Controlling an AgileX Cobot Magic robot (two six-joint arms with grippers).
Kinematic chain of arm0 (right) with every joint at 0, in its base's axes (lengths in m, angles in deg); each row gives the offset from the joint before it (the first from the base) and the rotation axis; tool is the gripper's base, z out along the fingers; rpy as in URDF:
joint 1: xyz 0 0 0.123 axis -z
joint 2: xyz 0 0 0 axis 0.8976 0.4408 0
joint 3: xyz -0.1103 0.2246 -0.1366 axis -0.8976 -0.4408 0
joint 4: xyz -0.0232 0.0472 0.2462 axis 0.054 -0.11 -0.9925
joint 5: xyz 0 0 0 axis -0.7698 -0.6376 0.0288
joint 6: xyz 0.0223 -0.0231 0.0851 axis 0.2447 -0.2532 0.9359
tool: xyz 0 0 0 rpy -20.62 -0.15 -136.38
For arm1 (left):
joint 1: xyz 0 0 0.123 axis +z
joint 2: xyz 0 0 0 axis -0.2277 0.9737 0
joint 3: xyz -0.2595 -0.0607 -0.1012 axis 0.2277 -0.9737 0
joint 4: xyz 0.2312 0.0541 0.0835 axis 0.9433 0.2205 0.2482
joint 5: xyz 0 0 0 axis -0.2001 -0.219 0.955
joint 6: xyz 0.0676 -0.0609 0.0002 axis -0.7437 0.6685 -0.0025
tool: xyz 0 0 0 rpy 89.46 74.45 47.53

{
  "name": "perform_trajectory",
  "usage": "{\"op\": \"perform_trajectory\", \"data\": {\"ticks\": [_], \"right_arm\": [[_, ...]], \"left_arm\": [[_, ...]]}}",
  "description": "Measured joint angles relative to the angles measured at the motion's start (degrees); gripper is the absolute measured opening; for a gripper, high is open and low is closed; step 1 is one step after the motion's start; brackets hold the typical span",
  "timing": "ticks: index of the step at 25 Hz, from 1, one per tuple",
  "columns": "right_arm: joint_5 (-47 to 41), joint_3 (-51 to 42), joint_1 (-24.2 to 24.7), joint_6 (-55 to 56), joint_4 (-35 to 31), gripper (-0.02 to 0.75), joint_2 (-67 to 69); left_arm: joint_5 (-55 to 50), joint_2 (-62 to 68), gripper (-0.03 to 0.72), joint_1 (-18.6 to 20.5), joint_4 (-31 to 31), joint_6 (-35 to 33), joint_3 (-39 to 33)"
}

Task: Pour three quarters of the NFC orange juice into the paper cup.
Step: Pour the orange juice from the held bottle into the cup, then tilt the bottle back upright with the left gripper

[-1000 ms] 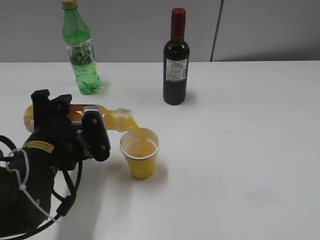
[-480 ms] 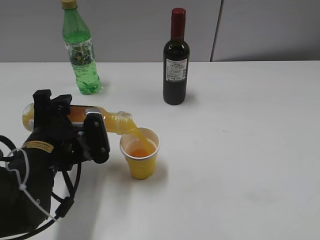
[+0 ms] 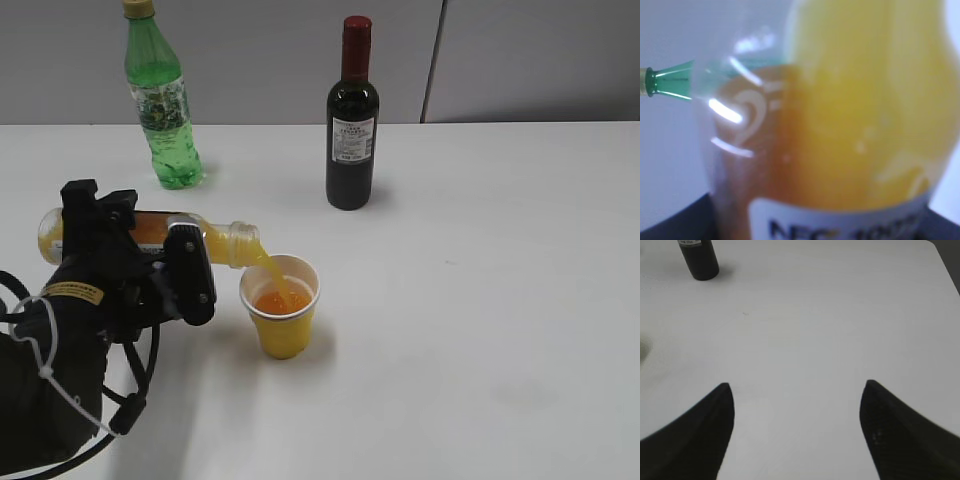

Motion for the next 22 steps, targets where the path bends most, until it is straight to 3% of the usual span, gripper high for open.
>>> {"op": "perform_trajectory", "data": {"ticks": [22], "right_arm": [[0.0,0.0,0.0,0.0,0.0,0.581,0.0]], "left_arm": [[0.33,0.0,0.465,0.0,1.13,-0.66,0.0]]}}
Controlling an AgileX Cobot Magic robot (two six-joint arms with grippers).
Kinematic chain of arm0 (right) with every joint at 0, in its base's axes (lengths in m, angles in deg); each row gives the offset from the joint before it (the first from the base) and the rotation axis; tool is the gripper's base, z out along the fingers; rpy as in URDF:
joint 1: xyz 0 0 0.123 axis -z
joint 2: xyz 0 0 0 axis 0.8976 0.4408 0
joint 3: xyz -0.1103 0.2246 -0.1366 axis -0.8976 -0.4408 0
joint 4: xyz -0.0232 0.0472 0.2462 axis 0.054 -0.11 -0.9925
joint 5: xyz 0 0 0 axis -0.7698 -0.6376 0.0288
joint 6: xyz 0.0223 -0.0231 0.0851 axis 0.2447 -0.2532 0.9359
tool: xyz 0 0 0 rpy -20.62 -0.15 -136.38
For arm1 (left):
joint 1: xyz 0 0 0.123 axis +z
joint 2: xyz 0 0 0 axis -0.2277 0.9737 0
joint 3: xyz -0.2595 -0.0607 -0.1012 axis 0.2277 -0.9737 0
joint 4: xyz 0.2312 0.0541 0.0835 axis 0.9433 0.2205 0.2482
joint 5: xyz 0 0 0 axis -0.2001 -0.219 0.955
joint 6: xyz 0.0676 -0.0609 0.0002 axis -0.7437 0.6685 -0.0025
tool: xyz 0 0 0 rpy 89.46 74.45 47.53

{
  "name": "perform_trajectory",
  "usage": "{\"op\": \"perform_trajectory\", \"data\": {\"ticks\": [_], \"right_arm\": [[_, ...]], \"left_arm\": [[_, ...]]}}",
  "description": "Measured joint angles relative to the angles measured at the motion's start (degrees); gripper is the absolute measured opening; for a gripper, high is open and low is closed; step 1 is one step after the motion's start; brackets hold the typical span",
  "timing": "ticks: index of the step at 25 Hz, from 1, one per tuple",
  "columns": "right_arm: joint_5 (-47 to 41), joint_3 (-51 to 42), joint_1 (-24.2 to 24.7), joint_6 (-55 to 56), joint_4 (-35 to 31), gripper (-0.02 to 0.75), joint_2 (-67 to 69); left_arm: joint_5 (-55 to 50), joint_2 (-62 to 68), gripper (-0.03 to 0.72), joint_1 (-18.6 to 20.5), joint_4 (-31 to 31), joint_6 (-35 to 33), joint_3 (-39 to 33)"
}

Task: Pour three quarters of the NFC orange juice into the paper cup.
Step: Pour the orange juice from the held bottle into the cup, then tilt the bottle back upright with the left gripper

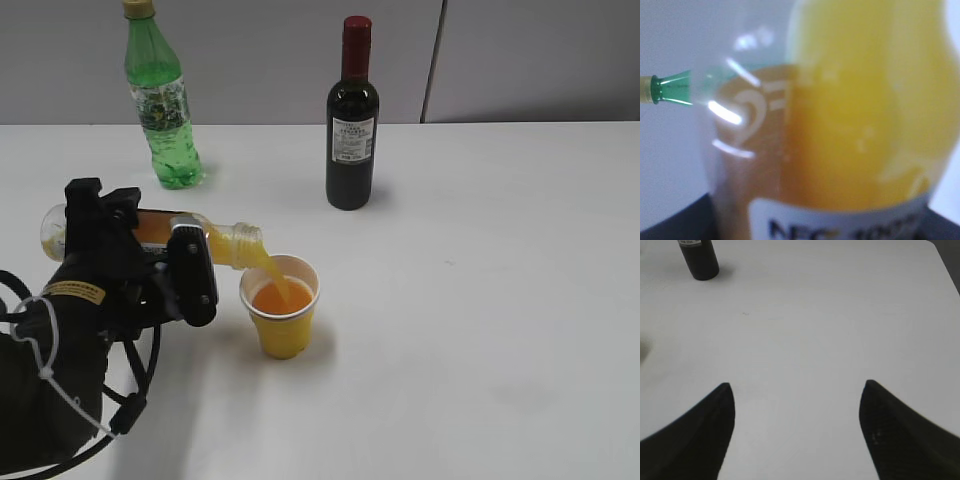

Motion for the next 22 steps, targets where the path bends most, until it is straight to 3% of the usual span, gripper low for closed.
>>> {"op": "perform_trajectory", "data": {"ticks": [10,22], "right_arm": [[0.0,0.0,0.0,0.0,0.0,0.581,0.0],[0.0,0.0,0.0,0.0,0.0,0.581,0.0]], "left_arm": [[0.01,0.0,0.465,0.0,2.92,10.59,0.0],[0.01,0.0,0.465,0.57,5.01,49.27,0.0]]}}
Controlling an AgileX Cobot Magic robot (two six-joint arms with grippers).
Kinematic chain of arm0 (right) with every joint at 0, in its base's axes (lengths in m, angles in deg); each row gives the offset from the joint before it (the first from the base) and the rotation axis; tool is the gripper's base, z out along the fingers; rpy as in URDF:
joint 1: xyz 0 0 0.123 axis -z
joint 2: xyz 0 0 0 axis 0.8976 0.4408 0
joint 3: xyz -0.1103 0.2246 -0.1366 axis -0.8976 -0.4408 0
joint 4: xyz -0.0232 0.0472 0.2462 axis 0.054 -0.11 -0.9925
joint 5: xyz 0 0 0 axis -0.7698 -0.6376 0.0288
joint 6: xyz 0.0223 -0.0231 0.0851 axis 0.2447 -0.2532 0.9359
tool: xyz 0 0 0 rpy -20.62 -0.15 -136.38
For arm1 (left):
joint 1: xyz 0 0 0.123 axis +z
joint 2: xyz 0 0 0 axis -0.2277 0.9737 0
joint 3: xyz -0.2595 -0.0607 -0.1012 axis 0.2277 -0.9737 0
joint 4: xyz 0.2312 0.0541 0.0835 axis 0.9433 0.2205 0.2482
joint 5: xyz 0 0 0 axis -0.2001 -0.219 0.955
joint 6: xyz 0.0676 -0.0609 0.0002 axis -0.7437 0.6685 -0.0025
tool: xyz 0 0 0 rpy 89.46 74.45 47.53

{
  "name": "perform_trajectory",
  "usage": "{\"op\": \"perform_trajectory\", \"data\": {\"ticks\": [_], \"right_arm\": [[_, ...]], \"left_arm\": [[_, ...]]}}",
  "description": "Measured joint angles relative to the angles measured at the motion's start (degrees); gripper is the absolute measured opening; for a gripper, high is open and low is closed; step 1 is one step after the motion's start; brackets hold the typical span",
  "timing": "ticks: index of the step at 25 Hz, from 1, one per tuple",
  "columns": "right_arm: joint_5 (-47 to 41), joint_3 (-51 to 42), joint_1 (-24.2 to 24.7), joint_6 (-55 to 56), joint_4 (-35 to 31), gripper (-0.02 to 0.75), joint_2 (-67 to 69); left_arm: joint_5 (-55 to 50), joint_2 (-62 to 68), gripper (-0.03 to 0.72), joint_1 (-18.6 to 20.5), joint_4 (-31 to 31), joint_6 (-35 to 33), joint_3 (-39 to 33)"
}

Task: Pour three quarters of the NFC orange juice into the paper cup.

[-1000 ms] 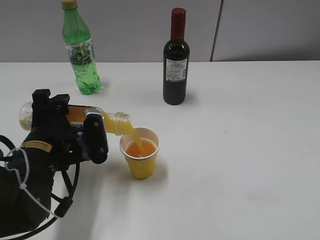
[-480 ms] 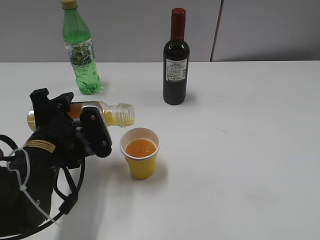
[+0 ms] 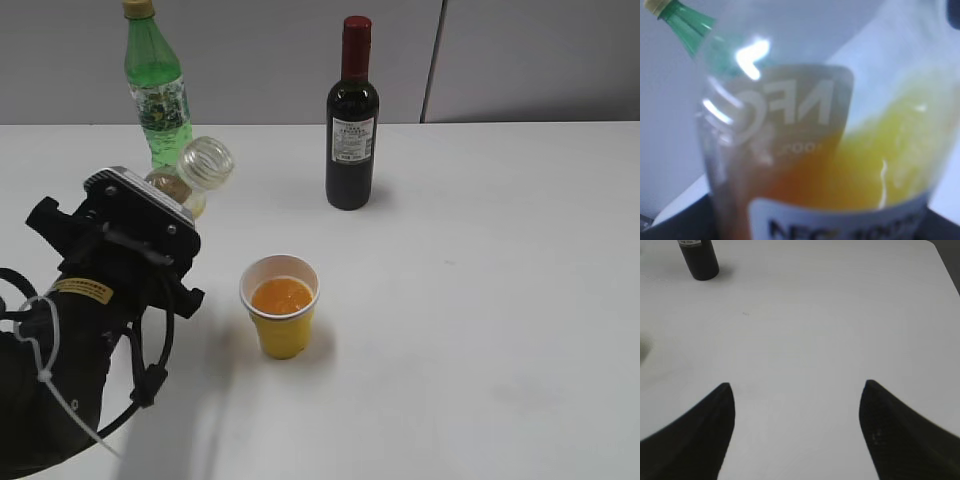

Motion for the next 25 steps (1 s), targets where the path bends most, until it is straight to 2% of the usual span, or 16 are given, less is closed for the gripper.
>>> {"op": "perform_trajectory", "data": {"ticks": [4,9,14,18,21,25], "right_arm": [[0.0,0.0,0.0,0.0,0.0,0.581,0.0],[0.0,0.0,0.0,0.0,0.0,0.581,0.0],[0.0,0.0,0.0,0.0,0.0,0.581,0.0],[0.0,0.0,0.0,0.0,0.0,0.581,0.0],[0.0,0.0,0.0,0.0,0.0,0.581,0.0],[0.0,0.0,0.0,0.0,0.0,0.581,0.0]], "left_arm": [[0.0,-0.7,0.465,3.19,1.23,10.54,0.0],[0.13,-2.01,0.465,10.24,6.0,22.4,0.0],[0.19,-2.01,0.465,17.61,16.96,31.74,0.0],[0.23,-2.01,0.465,24.74,27.47,37.97,0.0],[0.53,-1.77,0.465,30.45,33.08,43.77,0.0],[0.73,0.28,0.465,37.0,40.02,47.2,0.0]]}}
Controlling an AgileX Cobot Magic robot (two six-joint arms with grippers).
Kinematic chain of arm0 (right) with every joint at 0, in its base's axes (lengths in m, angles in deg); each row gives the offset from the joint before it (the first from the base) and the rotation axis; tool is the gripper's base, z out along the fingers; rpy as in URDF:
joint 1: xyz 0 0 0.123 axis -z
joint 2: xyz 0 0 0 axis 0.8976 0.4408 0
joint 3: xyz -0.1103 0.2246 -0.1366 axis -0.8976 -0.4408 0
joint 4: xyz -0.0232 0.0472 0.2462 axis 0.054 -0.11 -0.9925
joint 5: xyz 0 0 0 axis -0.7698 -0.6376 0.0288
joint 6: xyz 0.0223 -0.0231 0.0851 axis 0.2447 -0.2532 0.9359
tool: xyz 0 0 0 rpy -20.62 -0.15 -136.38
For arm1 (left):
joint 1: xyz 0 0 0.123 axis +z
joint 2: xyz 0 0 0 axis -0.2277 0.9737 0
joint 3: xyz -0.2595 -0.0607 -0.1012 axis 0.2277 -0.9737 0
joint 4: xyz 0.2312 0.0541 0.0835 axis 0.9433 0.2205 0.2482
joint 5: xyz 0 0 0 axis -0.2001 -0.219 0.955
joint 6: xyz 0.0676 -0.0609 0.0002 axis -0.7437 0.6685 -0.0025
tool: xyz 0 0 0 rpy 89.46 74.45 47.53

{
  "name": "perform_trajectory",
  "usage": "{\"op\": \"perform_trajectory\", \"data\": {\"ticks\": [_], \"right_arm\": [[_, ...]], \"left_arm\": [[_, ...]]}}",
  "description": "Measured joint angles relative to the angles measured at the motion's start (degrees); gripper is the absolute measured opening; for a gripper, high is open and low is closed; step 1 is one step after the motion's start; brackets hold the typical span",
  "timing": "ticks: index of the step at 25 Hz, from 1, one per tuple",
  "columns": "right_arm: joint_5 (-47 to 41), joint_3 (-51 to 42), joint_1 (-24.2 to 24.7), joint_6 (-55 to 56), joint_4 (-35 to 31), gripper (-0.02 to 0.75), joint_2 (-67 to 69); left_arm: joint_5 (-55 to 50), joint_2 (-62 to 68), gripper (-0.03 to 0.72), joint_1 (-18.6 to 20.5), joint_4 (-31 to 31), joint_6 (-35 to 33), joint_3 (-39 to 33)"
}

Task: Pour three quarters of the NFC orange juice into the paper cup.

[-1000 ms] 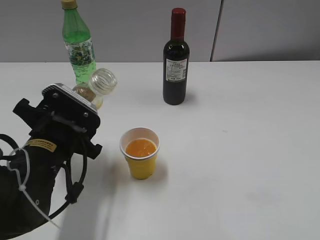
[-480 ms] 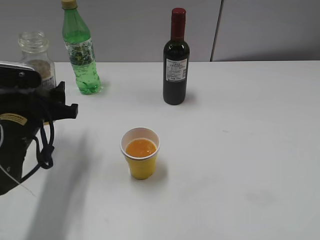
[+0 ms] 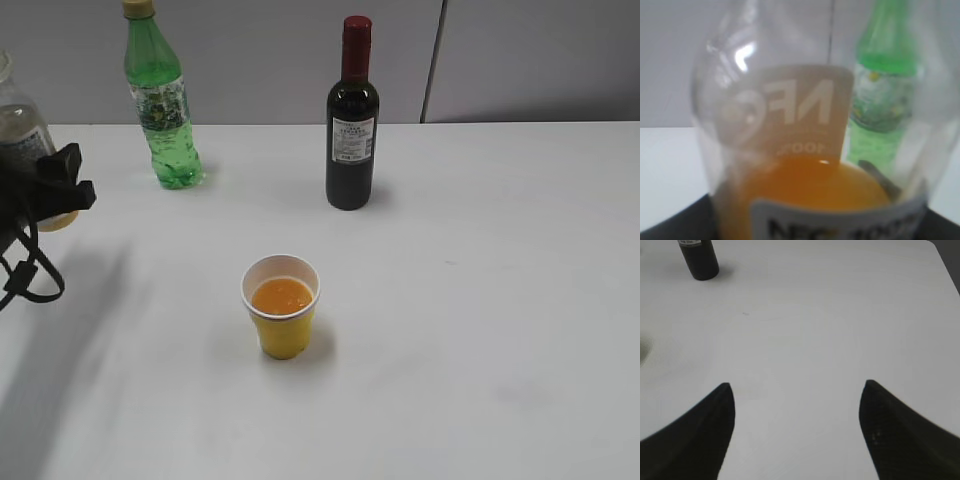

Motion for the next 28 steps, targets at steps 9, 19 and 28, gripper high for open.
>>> {"op": "perform_trajectory", "data": {"ticks": [9,19,28], "right_arm": [[0.0,0.0,0.0,0.0,0.0,0.581,0.0],[0.0,0.0,0.0,0.0,0.0,0.581,0.0],[0.0,0.0,0.0,0.0,0.0,0.581,0.0]], "left_arm": [[-0.26,7.19,0.465,8.24,9.88,3.74,4.04],[0.05,14.68,0.465,9.32,12.85,3.96,10.78],[0.87,17.3,0.465,9.57,13.34,4.17,11.12]]}}
